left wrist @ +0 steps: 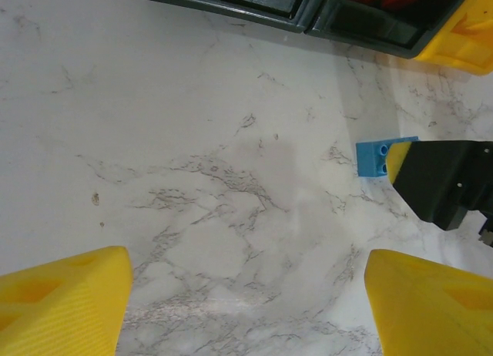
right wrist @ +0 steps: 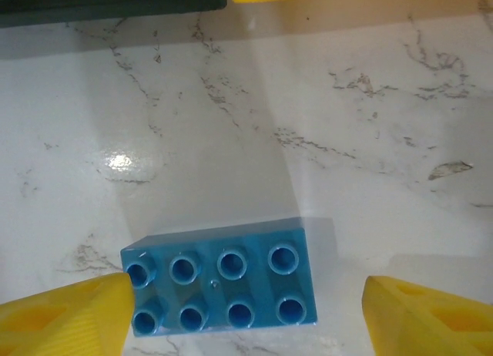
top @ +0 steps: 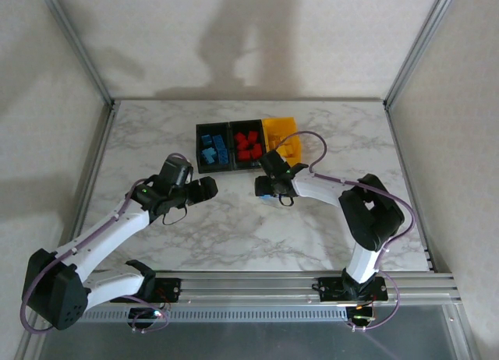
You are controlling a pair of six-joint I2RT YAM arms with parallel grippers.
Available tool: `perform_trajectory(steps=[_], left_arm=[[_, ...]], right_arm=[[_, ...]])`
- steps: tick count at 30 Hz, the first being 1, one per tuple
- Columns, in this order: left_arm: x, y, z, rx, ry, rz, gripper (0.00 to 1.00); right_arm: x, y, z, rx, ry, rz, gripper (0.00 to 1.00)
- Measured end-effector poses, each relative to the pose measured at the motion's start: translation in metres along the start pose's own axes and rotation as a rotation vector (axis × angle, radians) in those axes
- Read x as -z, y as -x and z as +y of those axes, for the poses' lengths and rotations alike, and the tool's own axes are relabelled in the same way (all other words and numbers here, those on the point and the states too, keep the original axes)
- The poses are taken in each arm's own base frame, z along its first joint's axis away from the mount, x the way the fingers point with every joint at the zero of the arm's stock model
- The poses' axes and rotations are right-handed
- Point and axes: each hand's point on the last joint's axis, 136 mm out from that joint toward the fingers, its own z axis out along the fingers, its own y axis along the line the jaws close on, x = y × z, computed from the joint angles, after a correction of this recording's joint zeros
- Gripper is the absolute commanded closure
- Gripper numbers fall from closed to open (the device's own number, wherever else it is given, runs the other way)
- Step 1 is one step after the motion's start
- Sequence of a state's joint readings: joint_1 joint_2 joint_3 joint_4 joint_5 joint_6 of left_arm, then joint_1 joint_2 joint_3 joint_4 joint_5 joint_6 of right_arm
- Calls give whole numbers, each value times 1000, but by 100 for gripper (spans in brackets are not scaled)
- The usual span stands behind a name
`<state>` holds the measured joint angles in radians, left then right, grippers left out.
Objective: Sort the legos into containers by color
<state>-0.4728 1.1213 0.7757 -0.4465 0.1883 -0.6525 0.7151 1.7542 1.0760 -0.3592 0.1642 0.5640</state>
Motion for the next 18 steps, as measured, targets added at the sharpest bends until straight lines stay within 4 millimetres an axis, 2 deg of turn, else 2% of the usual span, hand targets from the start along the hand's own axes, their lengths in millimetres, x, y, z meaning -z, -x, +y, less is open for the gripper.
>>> perform_trajectory(steps=[4, 7, 8, 12, 18], left_arm=[[0, 0, -1, 0, -3, 3, 22], [0, -2, -2, -2, -10, 9, 22], [0, -2, -3, -2, -12, 11, 22], [0, -3, -3, -2, -16, 14, 22], [0, -3, -4, 1, -17, 16, 22]], right_arm=[[14, 9, 5, 1, 24, -34, 19], [17, 12, 10, 8, 35, -44, 16], [16, 11, 10, 14, 33, -41, 12], [7, 8, 11, 36, 26, -24, 11], [-13, 0, 10, 60, 1, 16, 20]])
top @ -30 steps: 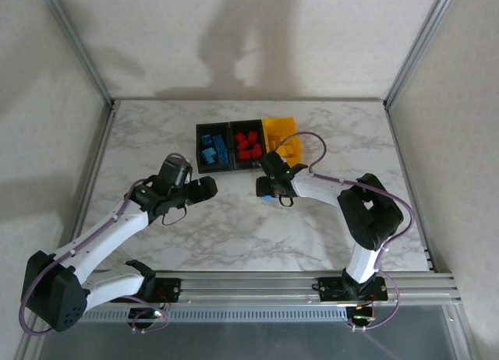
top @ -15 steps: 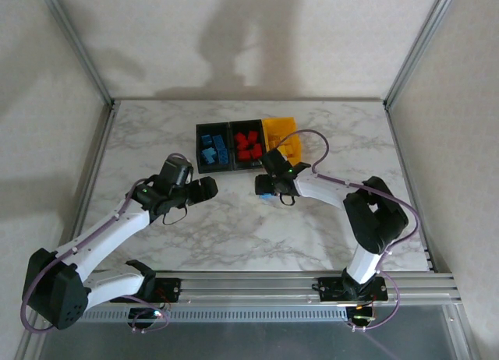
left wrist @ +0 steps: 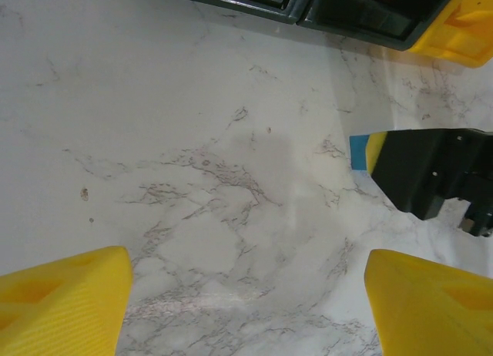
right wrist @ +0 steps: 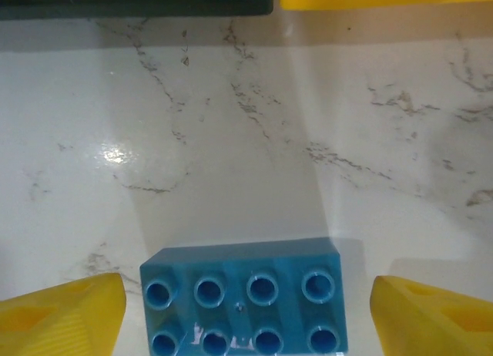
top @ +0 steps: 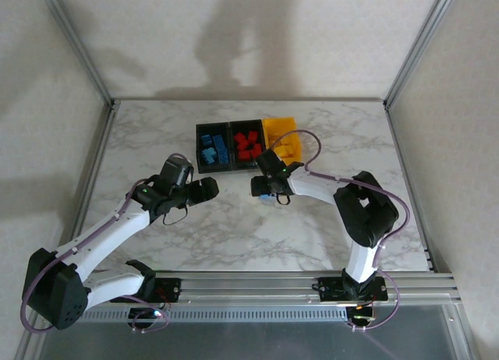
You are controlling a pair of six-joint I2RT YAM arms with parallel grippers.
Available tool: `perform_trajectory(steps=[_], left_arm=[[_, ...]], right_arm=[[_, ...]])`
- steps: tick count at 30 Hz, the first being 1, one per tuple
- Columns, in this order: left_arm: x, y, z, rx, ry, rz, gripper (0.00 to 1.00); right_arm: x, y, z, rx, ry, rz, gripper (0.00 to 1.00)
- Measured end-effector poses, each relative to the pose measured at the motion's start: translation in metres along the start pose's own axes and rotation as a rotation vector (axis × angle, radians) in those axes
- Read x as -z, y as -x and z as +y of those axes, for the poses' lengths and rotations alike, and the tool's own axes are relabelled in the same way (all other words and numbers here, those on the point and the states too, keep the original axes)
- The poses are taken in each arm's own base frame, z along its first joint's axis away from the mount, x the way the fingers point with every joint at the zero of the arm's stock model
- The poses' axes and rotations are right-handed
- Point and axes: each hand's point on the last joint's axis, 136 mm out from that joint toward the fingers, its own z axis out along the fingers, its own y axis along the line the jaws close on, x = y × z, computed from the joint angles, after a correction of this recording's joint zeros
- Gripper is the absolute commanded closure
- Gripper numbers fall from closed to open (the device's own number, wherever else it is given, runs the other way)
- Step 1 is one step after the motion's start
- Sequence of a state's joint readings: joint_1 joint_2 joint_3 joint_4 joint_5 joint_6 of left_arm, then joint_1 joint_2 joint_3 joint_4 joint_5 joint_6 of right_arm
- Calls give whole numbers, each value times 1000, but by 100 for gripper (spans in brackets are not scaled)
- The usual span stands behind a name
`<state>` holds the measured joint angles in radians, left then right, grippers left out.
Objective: Sort the legos into containers by color
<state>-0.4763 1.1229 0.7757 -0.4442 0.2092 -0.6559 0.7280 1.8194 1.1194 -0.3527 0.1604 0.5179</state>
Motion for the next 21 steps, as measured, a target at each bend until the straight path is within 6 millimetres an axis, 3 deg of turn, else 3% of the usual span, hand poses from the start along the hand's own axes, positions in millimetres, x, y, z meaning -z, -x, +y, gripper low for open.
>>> perform_trajectory(steps=[9, 14, 18, 21], left_arm=[[0, 0, 0, 0, 0, 1, 22], [0, 0, 0, 5, 2, -3, 22], [6, 5, 0, 18, -3, -28, 22], [12, 14, 5, 38, -1, -61, 22]], right_arm=[[-8, -5, 8, 30, 0, 15, 41], [-3, -3, 15, 43, 6, 16, 42], [10, 11, 35, 63, 32, -11, 42], [28, 32, 57, 77, 72, -59, 42]])
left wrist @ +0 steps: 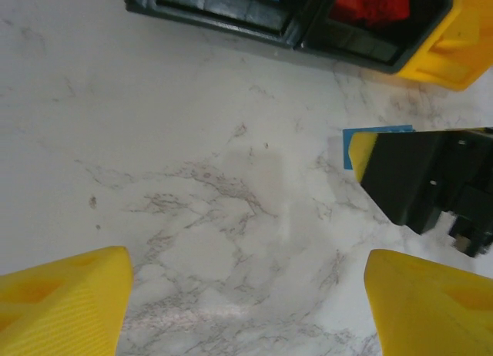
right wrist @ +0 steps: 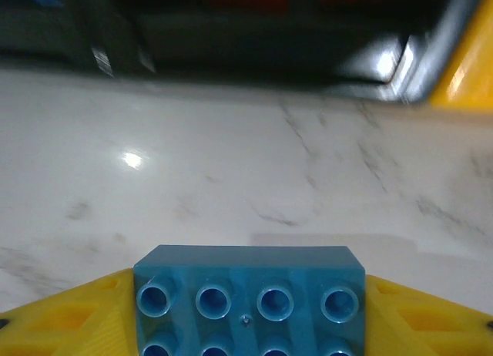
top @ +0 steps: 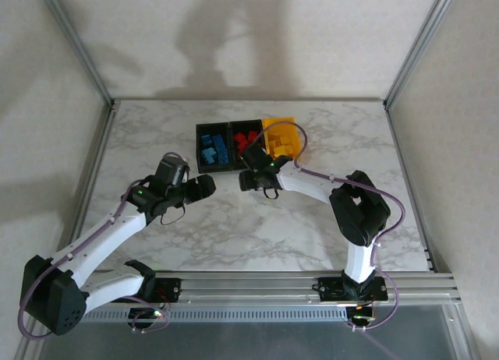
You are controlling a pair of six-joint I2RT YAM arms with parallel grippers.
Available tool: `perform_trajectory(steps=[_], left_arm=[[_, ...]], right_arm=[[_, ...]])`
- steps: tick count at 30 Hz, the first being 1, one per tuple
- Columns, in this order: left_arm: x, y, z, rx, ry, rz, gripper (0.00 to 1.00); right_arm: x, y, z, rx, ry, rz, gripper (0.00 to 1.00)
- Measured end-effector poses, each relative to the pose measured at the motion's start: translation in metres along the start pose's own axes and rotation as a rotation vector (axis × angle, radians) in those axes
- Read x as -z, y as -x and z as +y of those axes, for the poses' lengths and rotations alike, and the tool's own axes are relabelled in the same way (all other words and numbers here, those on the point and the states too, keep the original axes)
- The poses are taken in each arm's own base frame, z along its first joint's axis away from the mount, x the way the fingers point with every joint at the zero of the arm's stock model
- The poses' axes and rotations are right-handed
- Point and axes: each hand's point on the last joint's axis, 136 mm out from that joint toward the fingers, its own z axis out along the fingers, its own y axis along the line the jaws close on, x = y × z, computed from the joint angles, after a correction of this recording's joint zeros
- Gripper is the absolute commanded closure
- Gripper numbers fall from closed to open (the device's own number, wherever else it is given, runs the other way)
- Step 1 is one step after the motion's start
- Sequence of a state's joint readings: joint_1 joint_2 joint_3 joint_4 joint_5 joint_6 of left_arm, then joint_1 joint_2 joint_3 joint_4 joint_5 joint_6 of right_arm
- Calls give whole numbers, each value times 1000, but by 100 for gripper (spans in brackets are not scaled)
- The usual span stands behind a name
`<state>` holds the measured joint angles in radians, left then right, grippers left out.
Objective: Sort the legos into containers by color
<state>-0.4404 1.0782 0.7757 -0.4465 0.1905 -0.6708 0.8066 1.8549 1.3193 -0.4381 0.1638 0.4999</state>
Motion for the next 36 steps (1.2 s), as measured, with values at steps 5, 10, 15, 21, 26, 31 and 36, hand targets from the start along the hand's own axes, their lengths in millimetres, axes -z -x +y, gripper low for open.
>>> perform_trajectory(steps=[5, 10, 15, 21, 26, 31, 36], left_arm=[[6, 16, 15, 51, 27, -45, 22], [13, 24, 23, 84, 40, -72, 23], [24, 33, 21, 103, 21, -111, 22], [29, 36, 21, 111, 11, -128, 23], [29, 36, 23, 115, 18, -126, 22], [29, 36, 23, 117, 18, -126, 22], [29, 35, 23, 117, 16, -124, 22]], right_arm=[[32, 53, 32, 4, 75, -111, 42], [38, 100, 63, -5, 141, -186, 42], [9, 121, 86, -3, 167, -170, 41], [-33, 133, 102, -2, 174, -138, 41], [-52, 134, 102, -17, 170, -118, 37], [-50, 142, 100, -40, 178, -128, 26], [-48, 146, 99, -48, 181, -136, 22]])
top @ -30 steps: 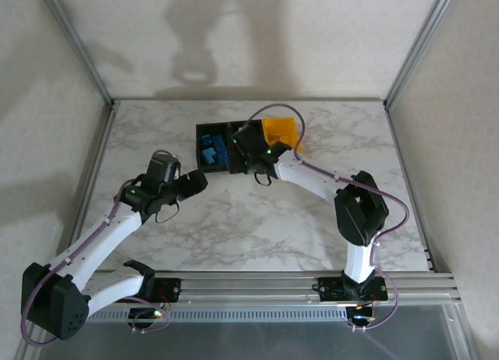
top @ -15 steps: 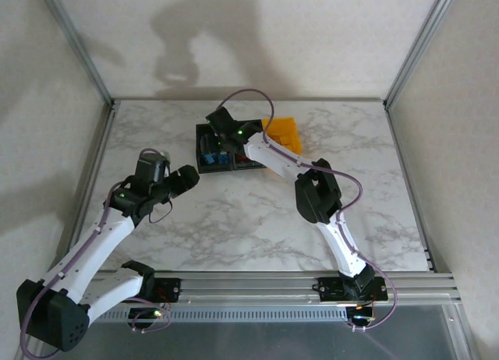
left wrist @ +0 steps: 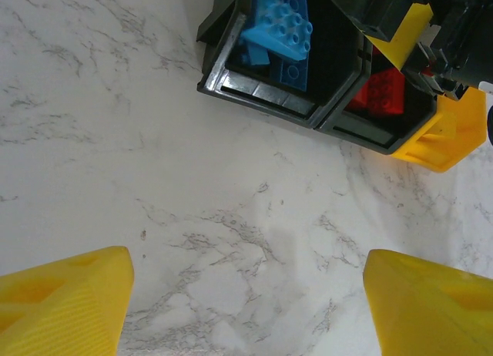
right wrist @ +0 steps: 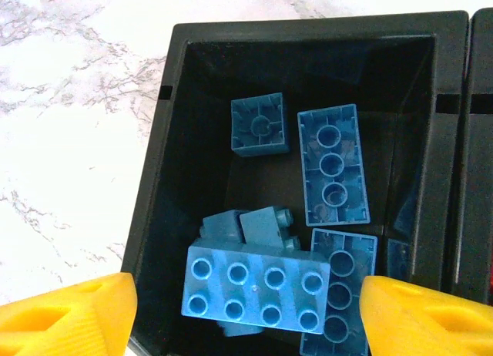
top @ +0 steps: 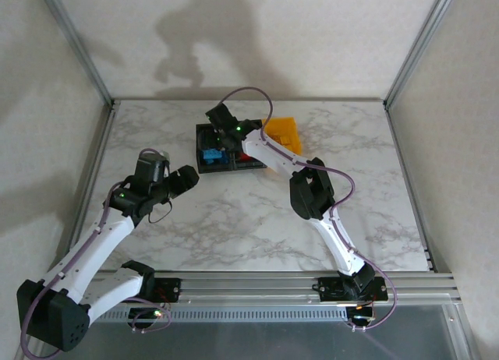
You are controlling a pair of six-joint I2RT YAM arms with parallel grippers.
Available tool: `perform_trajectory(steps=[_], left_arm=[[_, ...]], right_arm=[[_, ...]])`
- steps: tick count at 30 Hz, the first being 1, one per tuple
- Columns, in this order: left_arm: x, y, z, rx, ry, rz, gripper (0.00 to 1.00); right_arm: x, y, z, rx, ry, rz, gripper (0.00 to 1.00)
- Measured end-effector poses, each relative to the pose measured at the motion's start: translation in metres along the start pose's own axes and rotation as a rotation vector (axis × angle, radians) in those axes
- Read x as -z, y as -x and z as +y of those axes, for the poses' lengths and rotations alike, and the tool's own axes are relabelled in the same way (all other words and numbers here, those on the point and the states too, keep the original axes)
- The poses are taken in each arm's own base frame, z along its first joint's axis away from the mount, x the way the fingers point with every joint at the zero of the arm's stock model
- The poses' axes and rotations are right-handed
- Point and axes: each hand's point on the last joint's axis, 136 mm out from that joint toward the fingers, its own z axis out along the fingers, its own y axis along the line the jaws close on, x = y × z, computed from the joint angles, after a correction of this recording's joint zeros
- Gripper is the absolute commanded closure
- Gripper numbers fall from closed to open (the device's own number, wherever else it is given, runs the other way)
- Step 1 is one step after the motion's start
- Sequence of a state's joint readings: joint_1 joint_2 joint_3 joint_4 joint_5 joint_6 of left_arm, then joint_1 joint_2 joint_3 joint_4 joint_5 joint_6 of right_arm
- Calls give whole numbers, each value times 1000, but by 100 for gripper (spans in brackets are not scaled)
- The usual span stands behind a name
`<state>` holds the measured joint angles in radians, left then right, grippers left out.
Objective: Sort the legos into containers by color
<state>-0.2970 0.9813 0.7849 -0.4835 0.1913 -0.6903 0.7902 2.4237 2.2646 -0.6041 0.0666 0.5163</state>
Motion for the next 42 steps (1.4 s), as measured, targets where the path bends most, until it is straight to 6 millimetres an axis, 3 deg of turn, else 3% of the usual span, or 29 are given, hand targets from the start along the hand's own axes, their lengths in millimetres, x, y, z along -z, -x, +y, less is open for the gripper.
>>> perform_trajectory(steps=[6, 9, 13, 14, 15, 17, 18, 20, 23, 30, 36, 42], left_arm=[[0, 0, 0, 7, -1, 0, 23], [-1, 0, 0, 8, 0, 0, 22], [-6, 2, 0, 11, 1, -2, 13], [-8, 2, 0, 10, 6, -2, 4], [-11, 3, 1, 6, 12, -3, 0], [-15, 4, 5, 9, 34, -9, 0], [-16, 6, 6, 6, 45, -13, 0], [-18, 12, 8, -5, 71, -38, 0], [-15, 31, 8, -29, 104, -112, 0], [1, 83, 21, -114, 221, -413, 0], [5, 88, 74, -246, 402, -616, 0], [-16, 92, 123, -270, 552, -702, 0]], right_arm=[[1, 2, -1, 0, -7, -6, 23], [13, 3, -3, 4, -13, -15, 23], [55, -1, -10, 13, -15, -40, 18], [69, -1, -12, 17, -13, -55, 18], [84, -1, -13, 22, -10, -72, 16], [114, 1, -18, 24, 3, -119, 14], [129, 1, -23, 23, 6, -143, 2], [152, -2, -35, 24, 1, -182, 1], [178, -8, -69, 2, -37, -236, 1], [221, -45, -192, -73, -337, -355, 1], [257, -89, -280, -37, -632, -543, 1], [282, -109, -362, -125, -889, -648, 1]])
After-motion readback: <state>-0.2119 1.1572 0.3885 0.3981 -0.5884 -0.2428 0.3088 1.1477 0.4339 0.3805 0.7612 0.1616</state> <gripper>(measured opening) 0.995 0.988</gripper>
